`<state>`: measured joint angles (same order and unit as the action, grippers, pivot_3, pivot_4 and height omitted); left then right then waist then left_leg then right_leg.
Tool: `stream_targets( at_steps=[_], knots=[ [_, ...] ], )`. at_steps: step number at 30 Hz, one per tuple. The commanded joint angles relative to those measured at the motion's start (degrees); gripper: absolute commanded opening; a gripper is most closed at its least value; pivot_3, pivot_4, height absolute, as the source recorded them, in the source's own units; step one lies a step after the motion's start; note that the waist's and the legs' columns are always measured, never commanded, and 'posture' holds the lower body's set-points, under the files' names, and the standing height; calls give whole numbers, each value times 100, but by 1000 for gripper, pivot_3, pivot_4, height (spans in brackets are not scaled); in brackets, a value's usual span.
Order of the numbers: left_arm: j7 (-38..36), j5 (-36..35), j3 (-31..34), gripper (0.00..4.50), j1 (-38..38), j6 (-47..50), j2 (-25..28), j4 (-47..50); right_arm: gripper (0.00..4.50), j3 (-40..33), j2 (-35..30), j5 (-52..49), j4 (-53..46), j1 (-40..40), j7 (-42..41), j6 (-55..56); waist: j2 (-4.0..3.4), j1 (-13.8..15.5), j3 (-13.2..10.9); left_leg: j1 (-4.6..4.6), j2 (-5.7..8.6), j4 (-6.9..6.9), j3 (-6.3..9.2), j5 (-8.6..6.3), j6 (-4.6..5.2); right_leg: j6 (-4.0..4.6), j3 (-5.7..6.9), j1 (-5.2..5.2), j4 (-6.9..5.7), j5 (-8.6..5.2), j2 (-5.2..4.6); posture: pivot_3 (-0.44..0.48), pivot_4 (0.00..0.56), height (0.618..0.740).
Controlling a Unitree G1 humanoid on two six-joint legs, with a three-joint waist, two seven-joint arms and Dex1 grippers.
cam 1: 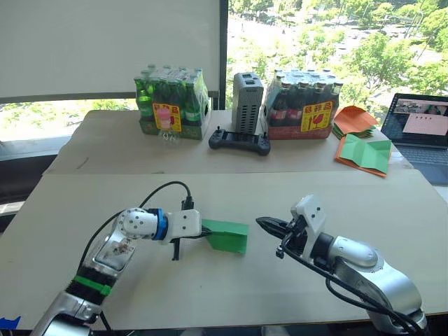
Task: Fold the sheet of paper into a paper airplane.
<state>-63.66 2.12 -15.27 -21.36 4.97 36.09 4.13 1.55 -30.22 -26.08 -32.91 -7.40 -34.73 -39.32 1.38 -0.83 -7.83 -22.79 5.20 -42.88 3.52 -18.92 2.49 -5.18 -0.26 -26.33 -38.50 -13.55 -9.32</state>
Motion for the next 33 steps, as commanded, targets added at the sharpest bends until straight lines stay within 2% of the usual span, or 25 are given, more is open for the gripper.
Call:
stream_targets(
  at_steps=[1,8,14,15,18,24,27,29,33],
  knots=[
    [234,36,-8,18,156,392,5,509,0,22,-149,-58,122,-139,-361,275,0,10,0,0,0,-1,0,1,-1,0,0,0,-2,0,0,0,150,678],
    [400,-253,345,2168,290,808,180,1015,2289,79,-347,43,459,-307,-814,595,0,19,0,1,-2,0,0,4,-7,1,-2,-1,-3,0,-2,0,150,678],
    [157,-1322,1118,2174,595,1815,598,1854,4311,530,-819,356,156,-131,-1592,1397,-1,11,0,-1,-3,2,0,4,-8,1,-2,-5,-1,0,-2,0,150,678],
    [171,-1539,1270,2174,704,2052,638,1958,4467,666,-832,448,111,-107,-1612,1471,-1,3,0,0,-4,2,0,4,-9,2,-2,-5,-1,0,-2,0,150,678],
    [52,-1994,1786,2174,1279,2463,965,2044,4467,1277,-783,1218,173,-41,-1401,1874,-3,-20,-1,5,-5,4,0,3,-9,2,-6,-6,-5,-1,-1,0,150,678],
    [386,-2440,2260,2174,1662,2801,939,1959,4467,1810,-392,2416,724,56,-747,2928,-3,81,-2,9,0,-1,1,6,-15,4,-6,-1,-7,-2,-5,0,150,678],
    [507,-2510,2284,2174,1764,2825,917,2019,3648,1847,-365,2748,900,140,-601,3345,-3,97,-2,13,5,0,0,6,-14,5,-7,4,-5,-1,-7,0,150,678],
    [534,-2759,2332,2174,1888,2970,864,2173,2854,1789,-278,2705,859,202,-567,3425,-3,84,-2,13,3,1,0,6,-15,5,-7,1,-8,-2,-6,0,150,678],
    [472,-3117,2384,2174,1992,3073,862,2328,1571,1696,-213,2662,856,230,-595,3419,-3,54,-2,13,-3,3,0,7,-19,10,-9,-2,-15,-4,-2,0,150,678]
  ],
)
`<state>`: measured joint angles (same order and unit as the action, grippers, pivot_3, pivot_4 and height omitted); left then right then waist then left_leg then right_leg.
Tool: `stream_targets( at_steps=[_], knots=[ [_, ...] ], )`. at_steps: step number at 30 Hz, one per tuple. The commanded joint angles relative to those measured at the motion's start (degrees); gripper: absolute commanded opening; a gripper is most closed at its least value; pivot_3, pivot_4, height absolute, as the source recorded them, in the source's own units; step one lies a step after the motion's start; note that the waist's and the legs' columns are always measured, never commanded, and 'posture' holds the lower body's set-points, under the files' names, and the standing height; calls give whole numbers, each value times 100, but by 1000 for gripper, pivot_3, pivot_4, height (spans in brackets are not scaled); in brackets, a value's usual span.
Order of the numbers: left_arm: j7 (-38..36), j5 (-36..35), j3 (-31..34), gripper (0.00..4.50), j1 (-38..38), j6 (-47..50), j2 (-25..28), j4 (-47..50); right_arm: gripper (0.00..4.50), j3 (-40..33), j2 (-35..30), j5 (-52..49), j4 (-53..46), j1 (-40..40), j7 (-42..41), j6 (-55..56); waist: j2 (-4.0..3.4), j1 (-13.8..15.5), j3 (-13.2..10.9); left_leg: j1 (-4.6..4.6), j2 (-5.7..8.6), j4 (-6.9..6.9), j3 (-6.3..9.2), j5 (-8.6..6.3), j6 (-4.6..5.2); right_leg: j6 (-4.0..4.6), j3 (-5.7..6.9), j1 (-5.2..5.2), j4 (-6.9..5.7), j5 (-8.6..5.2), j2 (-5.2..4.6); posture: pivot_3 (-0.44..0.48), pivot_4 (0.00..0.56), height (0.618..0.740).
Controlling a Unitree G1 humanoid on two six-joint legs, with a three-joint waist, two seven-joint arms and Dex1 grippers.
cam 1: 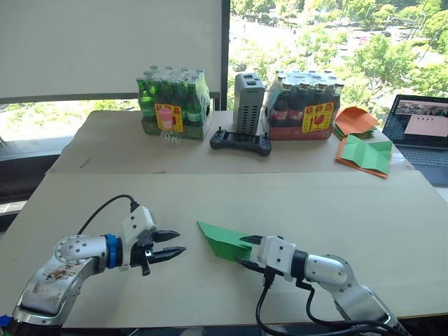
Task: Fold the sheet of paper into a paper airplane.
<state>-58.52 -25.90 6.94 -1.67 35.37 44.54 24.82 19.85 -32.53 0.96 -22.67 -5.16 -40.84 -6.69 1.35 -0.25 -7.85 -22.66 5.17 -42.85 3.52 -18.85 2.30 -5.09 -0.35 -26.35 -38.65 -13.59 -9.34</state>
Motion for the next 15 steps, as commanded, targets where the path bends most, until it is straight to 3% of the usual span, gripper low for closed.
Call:
stream_targets(
  at_steps=[1,4,5,12,15],
  knots=[
    [-60,-366,164,2174,32,1,25,267,1184,-147,6,12,-121,-9,24,178,0,-8,0,0,0,0,0,0,0,0,0,1,-1,0,0,0,150,678],
    [-90,-594,171,2174,46,13,17,301,156,-170,2,94,53,-85,31,176,0,-18,0,3,0,0,0,0,0,1,0,3,-1,-1,0,0,150,678],
    [-83,-653,174,2174,43,27,17,308,28,-166,-14,139,113,-120,26,223,0,-18,0,3,1,-1,0,0,0,1,0,3,-1,-1,-1,0,150,678],
    [72,-891,245,2174,-68,70,33,230,28,-174,-95,182,563,-601,-229,844,0,-37,0,4,1,0,0,0,0,2,0,4,-1,-1,0,0,150,678],
    [37,-1057,364,2174,-43,125,79,161,28,-37,-201,-261,619,-1022,-1003,1561,-1,-48,0,5,1,0,0,0,0,2,-1,3,-1,-1,0,0,150,678]
  ],
)
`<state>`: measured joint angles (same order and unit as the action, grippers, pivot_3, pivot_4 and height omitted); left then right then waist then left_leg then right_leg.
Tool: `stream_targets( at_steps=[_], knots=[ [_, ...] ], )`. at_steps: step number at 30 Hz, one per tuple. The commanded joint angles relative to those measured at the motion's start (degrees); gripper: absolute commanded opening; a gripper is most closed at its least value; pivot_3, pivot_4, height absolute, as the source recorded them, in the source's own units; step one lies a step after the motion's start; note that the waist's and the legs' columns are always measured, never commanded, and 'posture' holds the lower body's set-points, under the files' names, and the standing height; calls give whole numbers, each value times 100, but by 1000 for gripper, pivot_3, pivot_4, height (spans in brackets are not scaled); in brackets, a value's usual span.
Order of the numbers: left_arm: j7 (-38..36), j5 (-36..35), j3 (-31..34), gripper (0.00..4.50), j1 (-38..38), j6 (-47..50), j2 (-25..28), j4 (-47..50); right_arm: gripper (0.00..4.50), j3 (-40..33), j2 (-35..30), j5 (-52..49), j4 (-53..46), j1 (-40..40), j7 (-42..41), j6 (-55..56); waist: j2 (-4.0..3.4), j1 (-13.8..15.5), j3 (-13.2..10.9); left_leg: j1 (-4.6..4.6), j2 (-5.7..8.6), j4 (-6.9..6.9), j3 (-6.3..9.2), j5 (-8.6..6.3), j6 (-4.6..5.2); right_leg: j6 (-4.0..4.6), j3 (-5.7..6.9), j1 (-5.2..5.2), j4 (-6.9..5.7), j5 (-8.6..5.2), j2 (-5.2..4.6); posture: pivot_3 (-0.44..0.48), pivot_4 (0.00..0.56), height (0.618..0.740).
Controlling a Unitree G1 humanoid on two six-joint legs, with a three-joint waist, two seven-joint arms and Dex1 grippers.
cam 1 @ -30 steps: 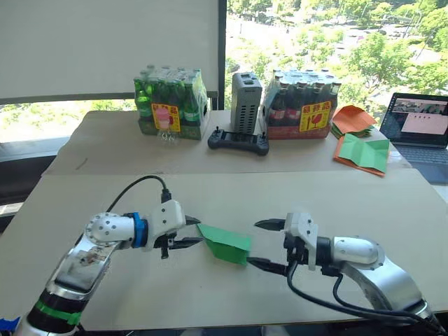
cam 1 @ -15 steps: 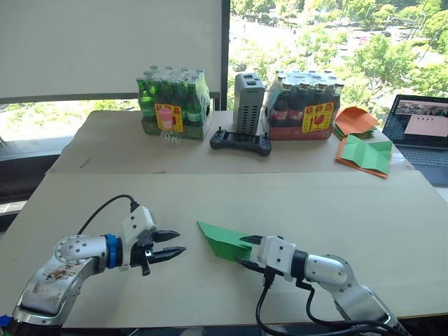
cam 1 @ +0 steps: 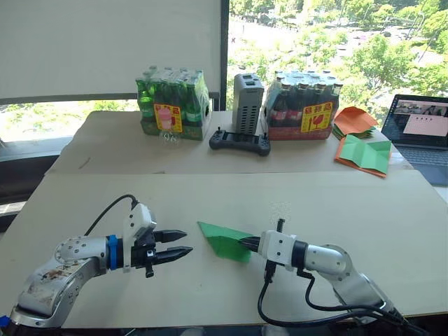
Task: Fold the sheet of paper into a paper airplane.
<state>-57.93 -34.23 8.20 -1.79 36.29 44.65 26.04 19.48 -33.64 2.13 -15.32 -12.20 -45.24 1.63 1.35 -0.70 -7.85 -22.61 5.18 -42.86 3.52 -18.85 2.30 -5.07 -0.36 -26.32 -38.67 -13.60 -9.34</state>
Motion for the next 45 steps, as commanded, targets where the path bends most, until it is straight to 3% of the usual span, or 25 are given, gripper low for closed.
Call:
stream_targets(
  at_steps=[1,8,16,24,27,34,40,45],
  knots=[
    [-48,-264,237,2174,-42,54,83,17,28,49,-133,-459,-9,-424,-798,905,-1,-9,0,0,0,0,0,0,0,0,0,-1,0,0,0,0,150,678],
    [-168,-177,95,2174,-75,-85,231,-131,28,226,-127,-369,1142,-961,-1492,1799,-1,-1,0,5,-1,2,0,0,0,1,2,6,3,-1,0,0,150,678],
    [-77,-187,115,2174,6,-87,225,-47,28,162,68,-330,1195,-838,-1319,1554,-1,-3,0,5,-3,3,0,0,-1,2,-1,1,-1,-1,1,0,150,678],
    [-34,-94,-6,2174,-182,-164,215,-241,2653,85,56,-520,700,-685,-1338,1097,-1,1,0,5,-2,3,0,0,-1,2,-1,2,-1,-1,0,0,150,678],
    [-115,-137,-27,2174,-355,-199,203,-436,2653,71,15,-524,543,-626,-1361,977,-1,3,-1,5,-2,2,0,0,-1,2,-1,2,-3,-1,1,0,150,678],
    [-377,342,-812,22,-838,-520,-2,-1032,2706,-104,79,-537,153,-423,-1085,554,-1,12,-1,5,0,2,0,0,-1,3,-1,2,-4,-1,0,0,150,678],
    [-389,868,-1337,22,-1235,-912,-302,-1541,2706,-65,78,-445,107,-400,-1035,496,-1,6,0,3,0,2,0,0,-2,3,-1,0,-6,-1,1,0,150,678],
    [-600,1431,-1708,22,-1209,-1459,-205,-1915,2706,-93,-26,-555,-222,-332,-1123,262,-1,-1,0,2,-1,3,0,0,-1,3,-2,-3,-7,-1,1,0,150,678]
  ],
)
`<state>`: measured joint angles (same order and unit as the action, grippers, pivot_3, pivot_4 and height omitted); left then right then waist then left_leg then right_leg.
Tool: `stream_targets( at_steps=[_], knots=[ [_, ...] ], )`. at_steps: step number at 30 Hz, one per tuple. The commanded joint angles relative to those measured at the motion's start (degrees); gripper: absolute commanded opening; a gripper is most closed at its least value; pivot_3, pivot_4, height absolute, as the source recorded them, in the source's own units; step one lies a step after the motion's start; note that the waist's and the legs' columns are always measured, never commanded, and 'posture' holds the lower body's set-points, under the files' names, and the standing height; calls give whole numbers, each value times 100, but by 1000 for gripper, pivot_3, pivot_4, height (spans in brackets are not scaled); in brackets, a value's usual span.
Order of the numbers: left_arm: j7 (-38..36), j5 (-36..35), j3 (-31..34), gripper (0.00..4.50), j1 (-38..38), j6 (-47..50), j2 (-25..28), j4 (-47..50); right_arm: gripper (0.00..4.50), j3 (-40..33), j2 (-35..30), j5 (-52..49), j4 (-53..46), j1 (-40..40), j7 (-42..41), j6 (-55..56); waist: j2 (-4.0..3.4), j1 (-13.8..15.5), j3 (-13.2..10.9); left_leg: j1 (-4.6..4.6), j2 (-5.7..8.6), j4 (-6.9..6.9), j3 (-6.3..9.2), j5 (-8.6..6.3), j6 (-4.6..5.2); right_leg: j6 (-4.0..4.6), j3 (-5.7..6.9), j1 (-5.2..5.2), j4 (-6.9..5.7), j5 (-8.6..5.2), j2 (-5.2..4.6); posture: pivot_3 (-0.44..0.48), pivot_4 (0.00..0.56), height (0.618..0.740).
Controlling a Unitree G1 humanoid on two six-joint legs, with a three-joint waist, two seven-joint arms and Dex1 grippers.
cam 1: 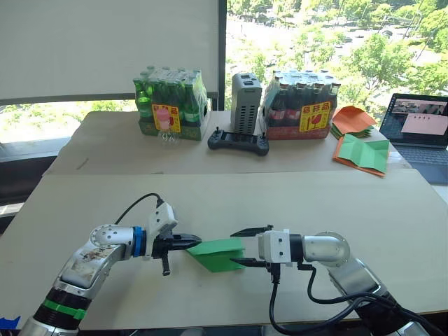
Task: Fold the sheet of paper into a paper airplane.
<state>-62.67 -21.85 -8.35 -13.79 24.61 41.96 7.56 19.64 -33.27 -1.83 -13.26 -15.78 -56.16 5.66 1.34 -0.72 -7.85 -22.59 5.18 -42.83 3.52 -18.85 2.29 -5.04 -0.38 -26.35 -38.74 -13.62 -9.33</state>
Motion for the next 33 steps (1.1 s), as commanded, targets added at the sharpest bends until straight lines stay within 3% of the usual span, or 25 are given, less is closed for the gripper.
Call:
stream_targets(
  at_steps=[1,9,16,33],
  knots=[
    [-148,227,-77,22,-9,-335,51,-94,2706,-116,-78,-212,-518,46,-52,-218,0,3,0,-1,0,0,0,0,0,0,0,0,0,0,0,0,150,678],
    [-94,901,-405,22,-19,-888,20,-430,2706,52,71,-524,-1380,330,89,-1151,0,27,0,-3,0,-3,0,-1,1,0,1,2,1,0,-2,0,150,678],
    [-132,997,-462,22,-67,-1039,-88,-562,2706,78,-359,-46,-1132,404,-54,-481,0,58,0,6,2,-5,0,-1,3,0,2,9,-2,0,-2,0,150,678],
    [-59,1195,-403,22,39,-1290,-10,-754,2706,224,-176,416,-497,221,106,10,0,52,1,14,1,-4,0,0,1,0,0,11,-9,0,-1,0,150,678]
  ],
)
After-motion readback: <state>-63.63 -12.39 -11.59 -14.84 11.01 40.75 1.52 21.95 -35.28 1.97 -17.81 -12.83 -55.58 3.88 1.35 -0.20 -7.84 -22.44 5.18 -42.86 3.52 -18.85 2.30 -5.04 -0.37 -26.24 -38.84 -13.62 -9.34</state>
